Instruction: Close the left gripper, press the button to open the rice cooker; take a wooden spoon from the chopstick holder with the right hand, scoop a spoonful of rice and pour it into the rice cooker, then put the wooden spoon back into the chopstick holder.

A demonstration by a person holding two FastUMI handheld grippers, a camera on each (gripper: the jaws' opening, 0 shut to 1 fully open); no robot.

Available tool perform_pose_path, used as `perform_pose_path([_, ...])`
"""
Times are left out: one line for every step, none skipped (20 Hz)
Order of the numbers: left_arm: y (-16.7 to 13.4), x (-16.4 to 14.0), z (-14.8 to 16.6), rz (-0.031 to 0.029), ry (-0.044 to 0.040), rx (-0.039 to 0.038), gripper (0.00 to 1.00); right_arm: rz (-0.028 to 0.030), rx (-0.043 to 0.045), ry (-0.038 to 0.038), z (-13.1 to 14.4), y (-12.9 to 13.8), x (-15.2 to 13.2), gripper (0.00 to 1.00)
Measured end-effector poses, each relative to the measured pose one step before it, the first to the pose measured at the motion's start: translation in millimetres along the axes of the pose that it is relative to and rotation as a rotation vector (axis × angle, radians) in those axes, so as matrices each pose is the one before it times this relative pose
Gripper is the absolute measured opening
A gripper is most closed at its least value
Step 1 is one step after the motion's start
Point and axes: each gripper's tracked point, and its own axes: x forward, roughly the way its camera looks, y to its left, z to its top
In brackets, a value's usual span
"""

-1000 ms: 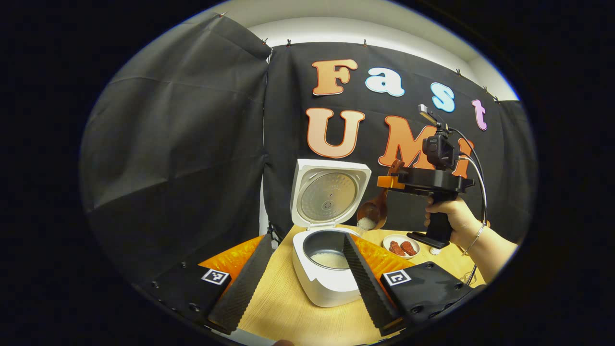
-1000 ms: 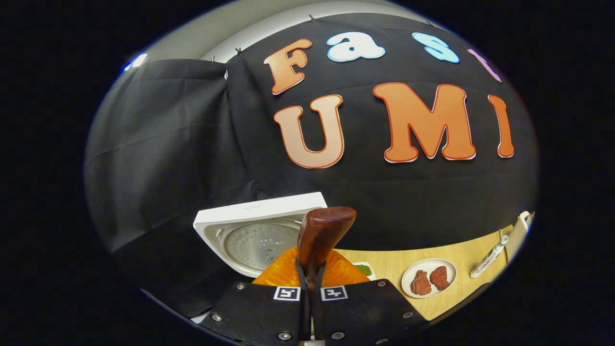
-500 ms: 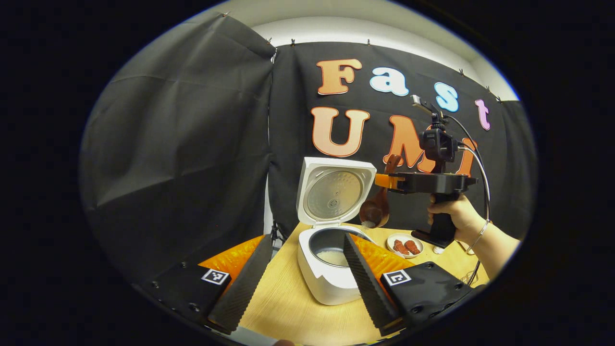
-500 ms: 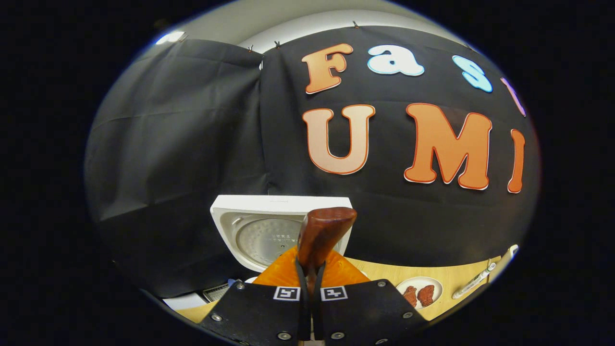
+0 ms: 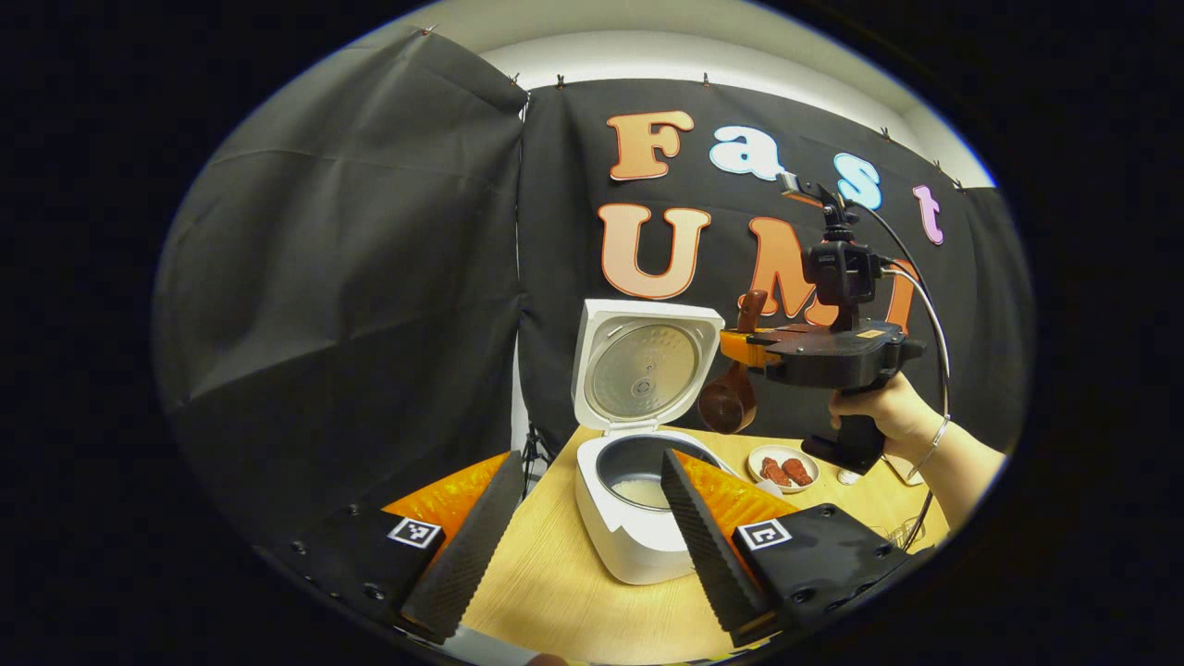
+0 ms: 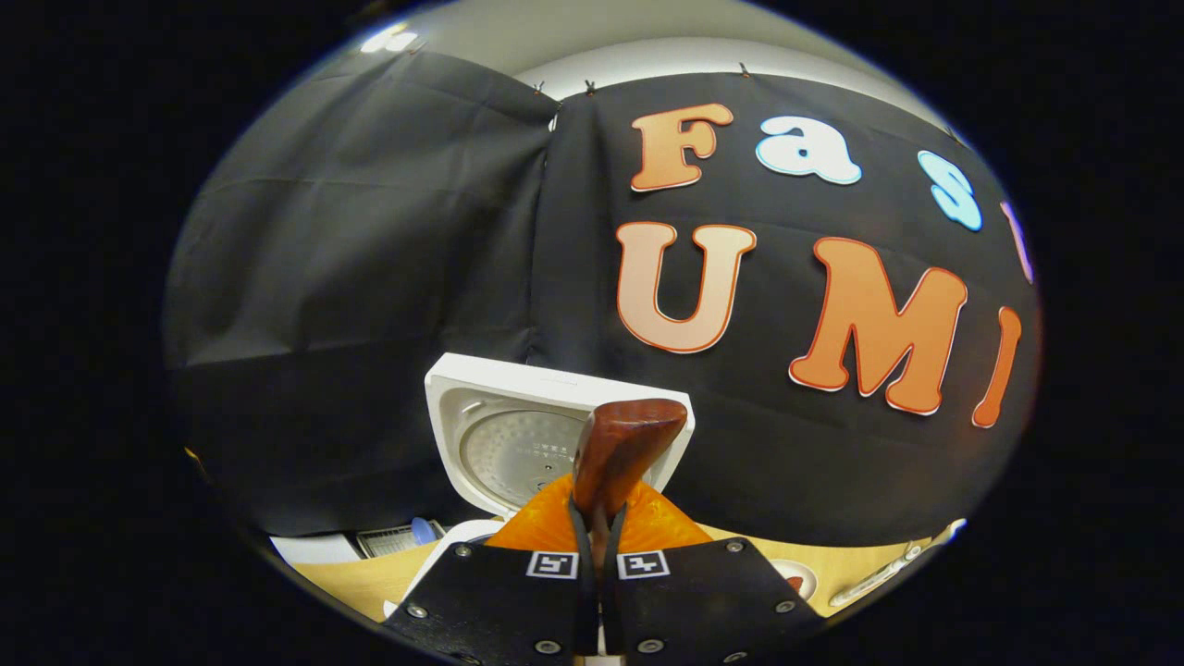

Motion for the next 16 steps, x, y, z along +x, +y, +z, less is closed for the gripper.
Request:
perform_pose_path([-1.48, 0.31, 0.21, -0.00089, -0.00069, 0.00030, 1.00, 0.00666, 0.00440, 0.00283, -2.97, 1.05, -0.71, 0.01])
perform_pose_path([-1.37, -0.37, 0.57, -0.00128, -0.00141, -0.00022, 1.00, 0.00738, 0.01918, 0.00442, -1.92, -0.80, 0.40, 0.01])
perform_pose_path([-0.72, -1.01, 0.91, -0.00098, -0.00134, -0.00130, 1.00, 0.00434, 0.02535, 0.00517, -1.90, 0.33, -1.45, 0.01])
perform_pose_path([-0.73, -1.93, 1.32, -0.00120, -0.00161, -0.00227, 1.00, -0.00263, 0.02974, 0.00425, -0.25, -3.54, -0.41, 0.01])
perform_pose_path([-0.98, -0.65, 0.51, -0.00055, -0.00059, -0.00485, 1.00, -0.00474, 0.04432, -0.00188, 1.35, -3.82, -2.39, 0.01])
perform_pose_path([-0.80, -1.61, 0.56, -0.00223, -0.00069, -0.00844, 1.00, 0.00244, 0.06361, -0.00062, 0.82, -3.57, -2.64, 0.01])
perform_pose_path([-0.03, -1.24, 1.22, -0.00122, -0.00278, -0.01037, 1.00, 0.00814, 0.07268, 0.00181, 0.16, -3.20, -2.17, 0.01])
perform_pose_path([0.27, -1.57, 2.49, -0.00104, -0.00339, -0.00635, 1.00, 0.00595, 0.07040, 0.00521, 1.73, -5.32, -2.64, 0.01])
perform_pose_path([-0.71, -0.56, 1.81, 0.00114, -0.00454, -0.00094, 1.00, 0.00011, 0.05988, 0.00524, 2.35, -7.93, -3.73, 0.01])
perform_pose_path([-0.14, -1.85, 1.78, 0.00159, -0.00424, 0.00315, 1.00, -0.00615, 0.04911, 0.00333, 1.98, -8.24, -5.03, 0.01])
perform_pose_path([0.21, -1.40, 1.22, 0.00125, -0.00426, 0.00428, 1.00, -0.01621, 0.04077, -0.00385, 3.12, -10.97, -8.79, 0.01])
perform_pose_path([-0.67, -0.87, 1.75, -0.00078, -0.00135, 0.00568, 1.00, -0.01684, 0.02736, -0.01055, 4.75, -11.78, -7.73, 0.01])
perform_pose_path([-0.25, -0.10, 0.70, 0.00197, -0.00247, 0.00320, 1.00, -0.01552, 0.02387, -0.00879, 3.15, -11.61, -6.84, 0.01])
perform_pose_path([-0.61, -0.38, 1.26, -0.00102, -0.00361, -0.00280, 1.00, -0.01518, 0.02705, -0.00568, 3.80, -12.71, -9.53, 0.01])
perform_pose_path([-2.07, -0.93, 1.19, -0.00373, -0.00299, -0.00547, 1.00, -0.01211, 0.02416, -0.00479, 3.66, -11.82, -10.46, 0.01])
perform_pose_path([-1.04, -0.37, 2.14, -0.00049, -0.00339, -0.00295, 1.00, -0.02032, 0.01839, -0.00900, 5.42, -13.25, -11.32, 0.02])
